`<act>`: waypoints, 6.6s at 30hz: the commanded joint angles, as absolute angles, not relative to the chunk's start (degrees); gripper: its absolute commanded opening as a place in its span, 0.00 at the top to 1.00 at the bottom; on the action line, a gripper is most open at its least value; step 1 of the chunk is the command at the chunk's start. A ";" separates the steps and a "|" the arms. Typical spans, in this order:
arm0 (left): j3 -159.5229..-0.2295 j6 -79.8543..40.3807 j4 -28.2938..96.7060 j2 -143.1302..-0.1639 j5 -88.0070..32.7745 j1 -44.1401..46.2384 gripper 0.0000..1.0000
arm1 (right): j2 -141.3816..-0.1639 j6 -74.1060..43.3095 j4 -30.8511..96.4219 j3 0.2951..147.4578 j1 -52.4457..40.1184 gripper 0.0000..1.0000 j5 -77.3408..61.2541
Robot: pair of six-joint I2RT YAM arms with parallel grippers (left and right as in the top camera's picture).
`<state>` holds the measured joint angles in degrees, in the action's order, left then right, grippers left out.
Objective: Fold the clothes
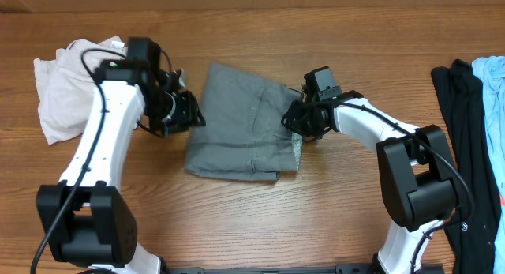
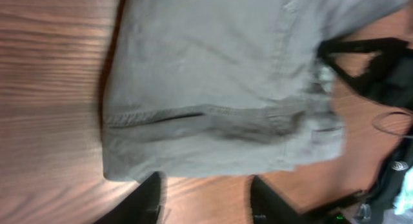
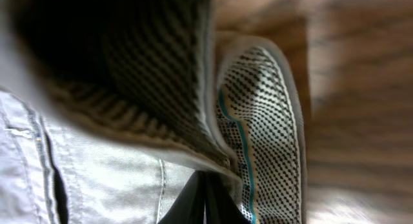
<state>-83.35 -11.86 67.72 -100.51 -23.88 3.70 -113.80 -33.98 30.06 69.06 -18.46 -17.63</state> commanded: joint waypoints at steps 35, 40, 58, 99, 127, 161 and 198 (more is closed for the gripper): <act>-75.83 -21.80 36.93 -104.75 -17.52 7.33 0.45 | -94.56 -18.09 22.76 67.77 -23.03 0.91 -3.25; -84.07 -17.65 52.05 -103.53 -17.85 7.18 0.41 | -101.89 -19.73 11.60 67.79 -23.00 0.96 -4.10; -91.77 -14.76 68.82 -96.31 -16.12 7.16 0.37 | -111.37 -18.50 21.56 67.79 -8.56 0.96 -5.58; -54.17 -33.74 44.56 -96.31 -10.85 16.16 0.96 | -115.00 -18.44 15.20 67.88 -12.21 0.96 -23.83; -73.73 -30.00 46.98 -98.45 -22.61 -5.52 0.47 | -99.15 -27.55 47.77 69.14 -19.64 0.96 -8.60; -46.98 -42.54 17.28 -99.61 -32.88 9.21 0.00 | -107.83 -17.47 43.11 68.53 -21.80 0.96 -15.11; -53.54 -33.74 5.34 -92.44 -56.51 5.34 0.96 | -99.37 -13.43 64.99 84.03 -20.86 0.96 -15.09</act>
<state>-47.33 -34.35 6.87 -98.83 -49.36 7.57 -105.89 -14.72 64.40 79.13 -21.34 -14.79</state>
